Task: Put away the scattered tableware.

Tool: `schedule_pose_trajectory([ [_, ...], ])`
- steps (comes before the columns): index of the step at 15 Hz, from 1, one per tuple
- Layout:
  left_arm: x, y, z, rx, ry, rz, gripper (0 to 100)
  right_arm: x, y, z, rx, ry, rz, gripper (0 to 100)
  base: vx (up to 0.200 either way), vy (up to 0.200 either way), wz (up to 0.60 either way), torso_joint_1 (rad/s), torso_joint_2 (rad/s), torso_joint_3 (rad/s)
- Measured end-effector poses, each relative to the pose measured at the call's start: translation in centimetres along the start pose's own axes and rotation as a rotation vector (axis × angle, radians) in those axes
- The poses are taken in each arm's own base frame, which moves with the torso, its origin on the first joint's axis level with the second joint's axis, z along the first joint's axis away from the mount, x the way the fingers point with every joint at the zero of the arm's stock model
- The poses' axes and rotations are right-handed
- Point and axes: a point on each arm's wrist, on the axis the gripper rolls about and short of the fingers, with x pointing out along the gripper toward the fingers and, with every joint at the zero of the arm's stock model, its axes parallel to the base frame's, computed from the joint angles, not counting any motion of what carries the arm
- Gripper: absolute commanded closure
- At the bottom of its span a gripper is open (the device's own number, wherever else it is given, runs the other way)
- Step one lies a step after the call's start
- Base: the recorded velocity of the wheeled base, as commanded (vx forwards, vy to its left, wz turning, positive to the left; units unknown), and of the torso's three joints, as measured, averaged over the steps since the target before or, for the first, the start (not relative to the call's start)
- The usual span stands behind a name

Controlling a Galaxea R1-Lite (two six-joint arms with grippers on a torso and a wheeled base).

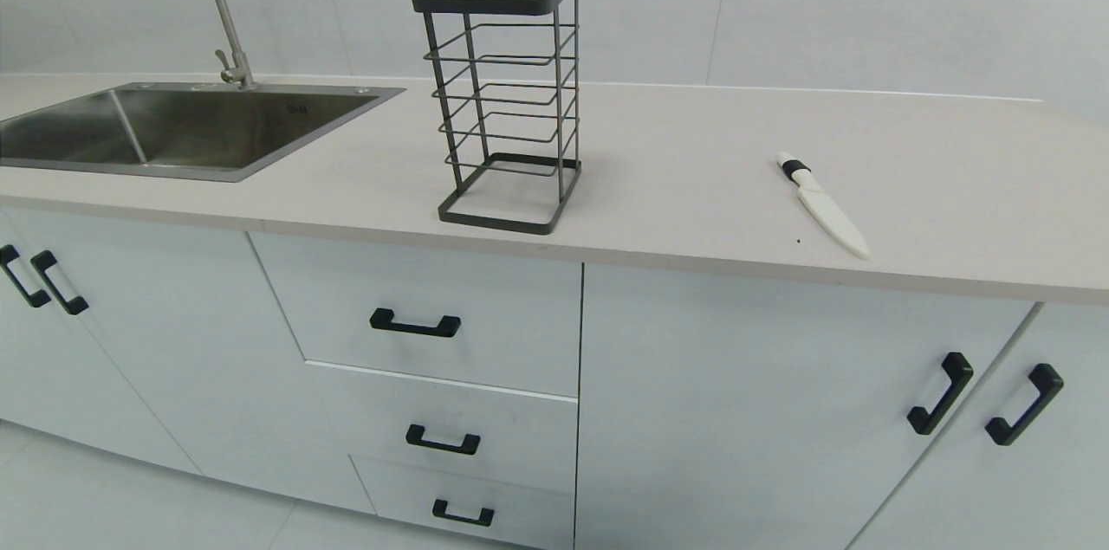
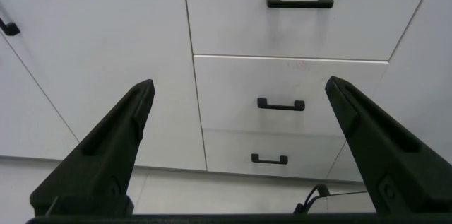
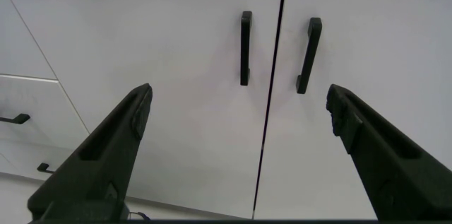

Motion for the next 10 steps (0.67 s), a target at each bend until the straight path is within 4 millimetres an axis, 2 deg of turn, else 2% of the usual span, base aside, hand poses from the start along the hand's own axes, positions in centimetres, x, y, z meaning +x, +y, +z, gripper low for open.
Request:
schedule_pose_trajectory([
  [3,0.00,0.00,0.00,0.000,0.000,0.001,0,0.00,0.00,0.00,0.000,0.000,0.000,0,0.000,0.000,0.00,0.000,0.00,0.000],
  [8,0.00,0.11,0.00,-0.005,0.001,0.047,0,0.00,0.00,0.00,0.000,0.000,0.001,0,0.000,0.000,-0.60,0.001,0.00,-0.002],
  [10,0.00,0.12,-0.01,-0.005,0.001,0.048,0,0.00,0.00,0.00,0.000,0.000,0.000,0,0.000,0.000,0.00,0.000,0.00,0.000],
])
